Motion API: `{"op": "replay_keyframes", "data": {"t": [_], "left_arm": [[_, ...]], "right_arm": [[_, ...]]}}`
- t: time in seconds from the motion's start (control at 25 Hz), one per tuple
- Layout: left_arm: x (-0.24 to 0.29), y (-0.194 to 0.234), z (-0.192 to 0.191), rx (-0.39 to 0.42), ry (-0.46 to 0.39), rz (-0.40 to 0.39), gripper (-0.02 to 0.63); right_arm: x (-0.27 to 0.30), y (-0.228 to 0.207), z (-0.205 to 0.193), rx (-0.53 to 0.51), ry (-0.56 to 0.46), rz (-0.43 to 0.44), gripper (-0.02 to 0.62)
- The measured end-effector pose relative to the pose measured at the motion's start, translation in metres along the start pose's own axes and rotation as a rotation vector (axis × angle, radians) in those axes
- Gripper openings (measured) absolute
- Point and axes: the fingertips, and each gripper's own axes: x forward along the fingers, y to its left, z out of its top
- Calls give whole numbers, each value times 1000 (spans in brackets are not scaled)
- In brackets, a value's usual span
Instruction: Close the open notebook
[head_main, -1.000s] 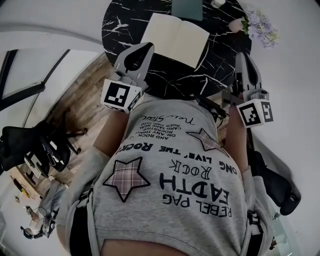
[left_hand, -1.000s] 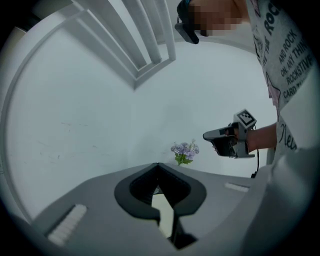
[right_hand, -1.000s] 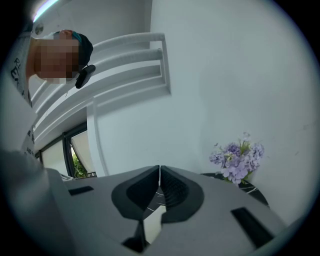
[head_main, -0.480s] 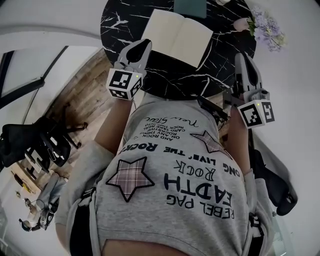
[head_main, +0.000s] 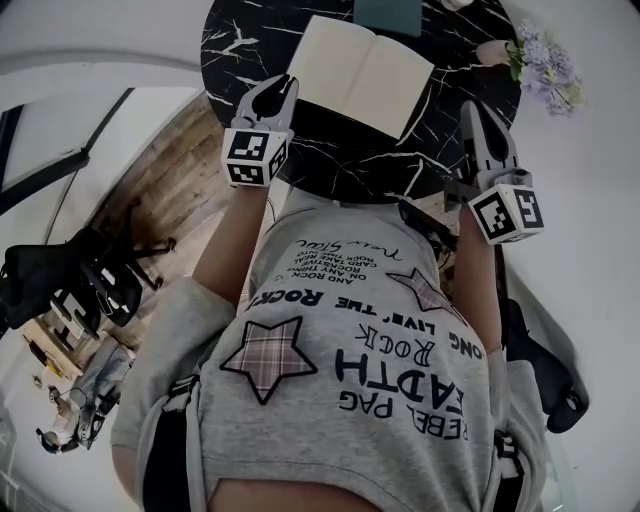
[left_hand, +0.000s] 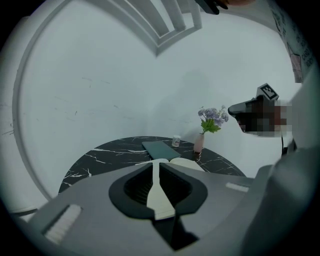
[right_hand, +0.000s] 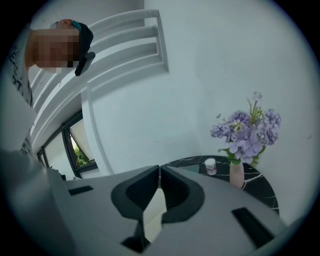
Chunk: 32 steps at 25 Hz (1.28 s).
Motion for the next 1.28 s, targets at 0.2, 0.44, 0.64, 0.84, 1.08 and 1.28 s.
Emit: {"op": "replay_keyframes", "data": {"t": [0.2, 0.44, 0.64, 0.84, 1.08, 1.28], "left_arm": [[14, 14, -14, -13, 37, 18, 51], [31, 22, -36, -12, 87, 29, 60], [43, 26, -53, -17, 126, 30, 63], [51, 33, -65, -21, 158, 45, 69], [61, 41, -78, -39, 200, 59, 83], [63, 50, -90, -102, 239, 97, 121]], "right_arm": [[23, -17, -31, 22, 65, -34, 15], [49, -31, -78, 23, 185, -48, 15], [65, -54, -117, 162, 223, -102, 15], [71, -67, -156, 249, 282, -169, 15], [72, -84, -199, 253, 388, -262, 17], [73, -88, -220, 279, 446, -288, 98]]}}
